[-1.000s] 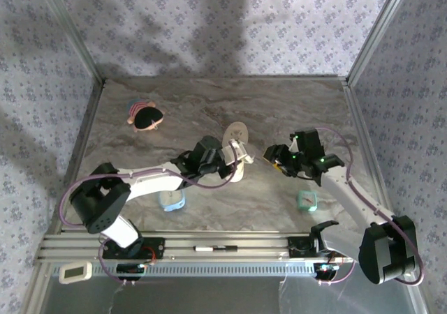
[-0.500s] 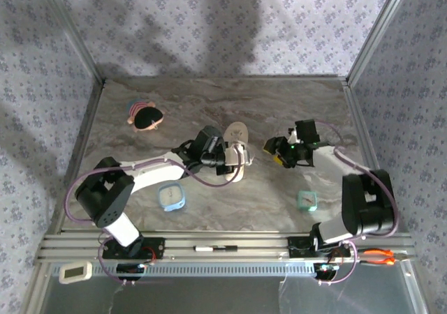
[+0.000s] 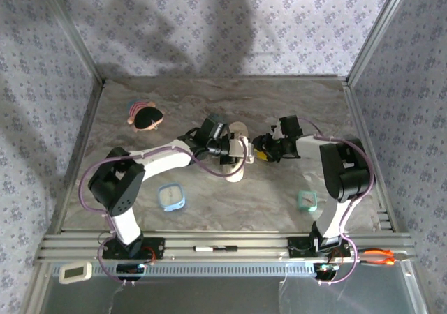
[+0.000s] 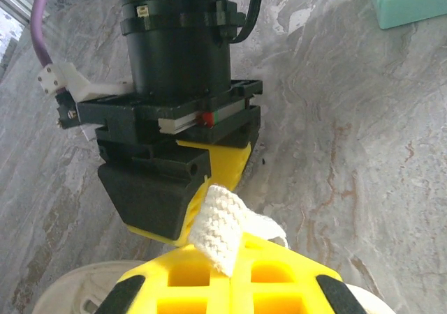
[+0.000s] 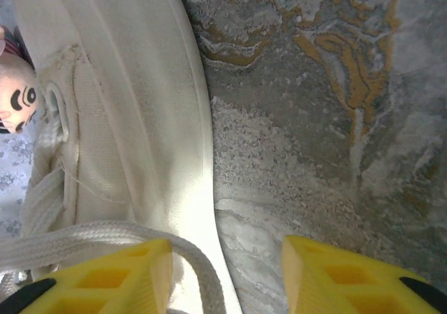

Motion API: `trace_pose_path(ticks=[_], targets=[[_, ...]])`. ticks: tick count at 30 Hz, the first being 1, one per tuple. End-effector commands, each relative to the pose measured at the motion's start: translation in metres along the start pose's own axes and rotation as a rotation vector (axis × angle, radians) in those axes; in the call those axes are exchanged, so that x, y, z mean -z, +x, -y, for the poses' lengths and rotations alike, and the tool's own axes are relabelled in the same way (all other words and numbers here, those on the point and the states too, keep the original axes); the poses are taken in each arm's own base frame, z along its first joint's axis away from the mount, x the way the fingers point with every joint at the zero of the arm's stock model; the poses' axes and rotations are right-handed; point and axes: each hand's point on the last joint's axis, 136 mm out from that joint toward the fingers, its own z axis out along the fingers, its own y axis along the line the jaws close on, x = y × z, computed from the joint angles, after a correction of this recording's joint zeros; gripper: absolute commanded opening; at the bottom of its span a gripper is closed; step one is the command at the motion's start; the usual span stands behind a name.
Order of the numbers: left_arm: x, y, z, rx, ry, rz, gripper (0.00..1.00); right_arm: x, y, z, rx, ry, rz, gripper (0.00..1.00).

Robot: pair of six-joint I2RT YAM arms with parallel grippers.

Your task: Tie the shoes

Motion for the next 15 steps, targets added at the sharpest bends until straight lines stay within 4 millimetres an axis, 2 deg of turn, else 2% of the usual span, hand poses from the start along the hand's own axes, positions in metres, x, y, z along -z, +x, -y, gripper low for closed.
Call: trace_pose_path(ticks=[1,3,7,12,15], targets=[[-0.008,-0.01,-0.014,-0.056,-0.025,0.062,0.0,0.0,-0.005,-0.016,0.024,-0.052,-0.012,0.34],[-0.013,-0.012,-0.018,-0.062,-0.04,0.078,0.0,0.002,-0.005,-0.015,0.022,-0.046,-0.006,0.22],[-0.022,-0.015,-0.024,-0.07,-0.039,0.103,0.0,0.006,-0.007,-0.017,0.032,-0.05,-0.001,0.09],[-0.023,-0.021,-0.03,-0.083,-0.043,0.114,0.0,0.01,-0.009,-0.02,0.041,-0.053,0.01,0.01],[-0.022,-0.022,-0.034,-0.095,-0.061,0.121,0.0,0.013,-0.009,-0.025,0.052,-0.06,0.016,0.0]])
